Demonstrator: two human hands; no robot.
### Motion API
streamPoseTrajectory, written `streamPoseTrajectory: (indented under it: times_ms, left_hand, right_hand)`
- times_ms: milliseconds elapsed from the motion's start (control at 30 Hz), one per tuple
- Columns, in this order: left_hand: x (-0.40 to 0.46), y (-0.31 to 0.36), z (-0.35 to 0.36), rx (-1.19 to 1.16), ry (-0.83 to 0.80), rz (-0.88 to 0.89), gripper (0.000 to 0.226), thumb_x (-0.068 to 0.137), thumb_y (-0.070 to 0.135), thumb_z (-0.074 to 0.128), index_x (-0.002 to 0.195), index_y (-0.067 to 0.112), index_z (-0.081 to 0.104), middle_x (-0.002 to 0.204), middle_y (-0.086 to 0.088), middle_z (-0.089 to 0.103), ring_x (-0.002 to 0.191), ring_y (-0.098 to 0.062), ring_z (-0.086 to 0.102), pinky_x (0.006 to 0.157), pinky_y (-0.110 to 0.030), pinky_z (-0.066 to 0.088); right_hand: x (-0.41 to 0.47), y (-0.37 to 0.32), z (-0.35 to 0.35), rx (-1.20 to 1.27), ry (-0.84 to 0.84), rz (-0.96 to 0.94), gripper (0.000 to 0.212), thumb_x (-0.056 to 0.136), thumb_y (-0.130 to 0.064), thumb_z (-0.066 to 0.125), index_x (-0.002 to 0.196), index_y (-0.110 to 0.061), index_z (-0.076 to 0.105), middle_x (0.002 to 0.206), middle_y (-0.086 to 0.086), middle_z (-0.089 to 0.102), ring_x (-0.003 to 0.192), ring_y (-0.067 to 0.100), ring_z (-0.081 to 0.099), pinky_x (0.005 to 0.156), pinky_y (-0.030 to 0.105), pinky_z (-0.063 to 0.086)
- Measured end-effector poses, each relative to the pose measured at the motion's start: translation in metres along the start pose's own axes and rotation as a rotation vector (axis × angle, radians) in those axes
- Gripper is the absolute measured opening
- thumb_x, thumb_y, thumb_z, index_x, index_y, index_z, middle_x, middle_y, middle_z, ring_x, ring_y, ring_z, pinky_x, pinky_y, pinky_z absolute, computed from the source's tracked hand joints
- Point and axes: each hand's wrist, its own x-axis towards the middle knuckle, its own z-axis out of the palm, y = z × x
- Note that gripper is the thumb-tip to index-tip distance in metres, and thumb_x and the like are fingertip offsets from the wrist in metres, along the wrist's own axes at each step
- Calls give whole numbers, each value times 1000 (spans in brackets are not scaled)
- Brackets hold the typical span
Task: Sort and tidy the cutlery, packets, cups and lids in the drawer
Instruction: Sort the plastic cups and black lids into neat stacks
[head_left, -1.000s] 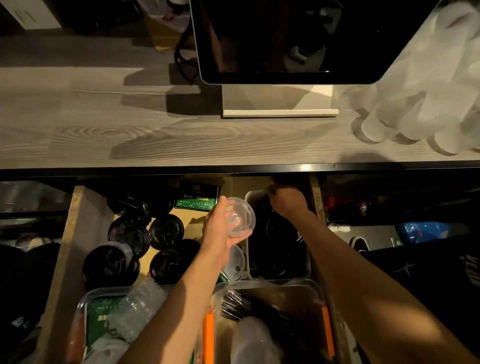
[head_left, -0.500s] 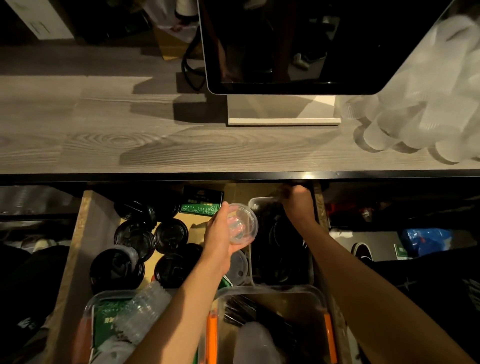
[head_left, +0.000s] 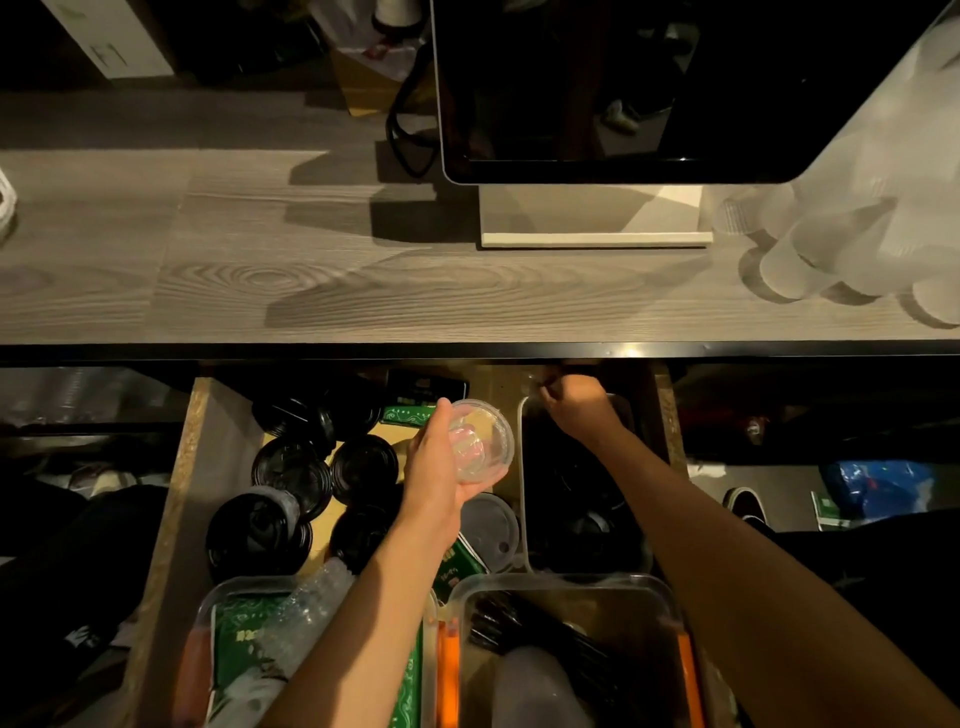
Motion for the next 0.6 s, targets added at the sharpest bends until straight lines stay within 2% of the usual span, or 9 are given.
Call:
streamPoseTrajectory:
  times_ms: [100, 200, 267, 367, 467, 600]
  left_hand:
    - [3, 7, -7, -21, 51, 2, 50, 95, 49, 59, 129, 13, 59, 127, -17, 60, 110, -37, 64, 62, -42, 60]
    - [8, 16, -18, -13, 100, 39, 50, 97, 49, 56, 129, 11, 59, 123, -17, 61, 106, -34, 65, 58, -38, 60]
    - [9, 21, -23, -6, 119, 62, 45, 99, 46, 53, 127, 12, 60, 119, -15, 63, 100, -30, 66, 55, -36, 59]
    - [6, 27, -30, 6, 134, 91, 37, 101, 43, 52, 123, 15, 63, 114, -11, 62, 96, -27, 64, 52, -34, 58]
    - [3, 31, -33, 28, 139, 91, 34, 100, 44, 52, 119, 19, 65, 123, -13, 61, 107, -32, 62, 53, -35, 58]
    - [-10, 33, -32, 47, 126, 76, 37, 100, 48, 50, 114, 18, 66, 124, -13, 59, 106, -34, 63, 58, -37, 59]
  right_hand:
    - [4, -19, 7, -95, -108, -55, 38, 102, -32, 49, 105, 2, 65, 110, 20, 66, 105, 34, 60, 85, 35, 44]
    - [6, -35, 14, -149, -164, -228, 32, 100, -31, 54, 112, -4, 67, 108, 16, 69, 102, 33, 62, 79, 32, 43]
    - [1, -40, 17, -191, -173, -325, 30, 99, -28, 53, 116, -9, 67, 110, 14, 70, 101, 32, 64, 81, 36, 49]
    - [-6, -39, 16, -218, -138, -384, 28, 100, -29, 49, 115, -12, 66, 107, 12, 71, 97, 32, 64, 80, 41, 51]
    - [-20, -38, 7, -158, -98, -460, 20, 99, -29, 55, 107, -14, 66, 96, 7, 71, 89, 26, 65, 73, 35, 48]
    - [-56, -45, -4, 27, -4, -564, 13, 96, -19, 61, 101, -13, 71, 93, 2, 71, 88, 20, 61, 77, 35, 45]
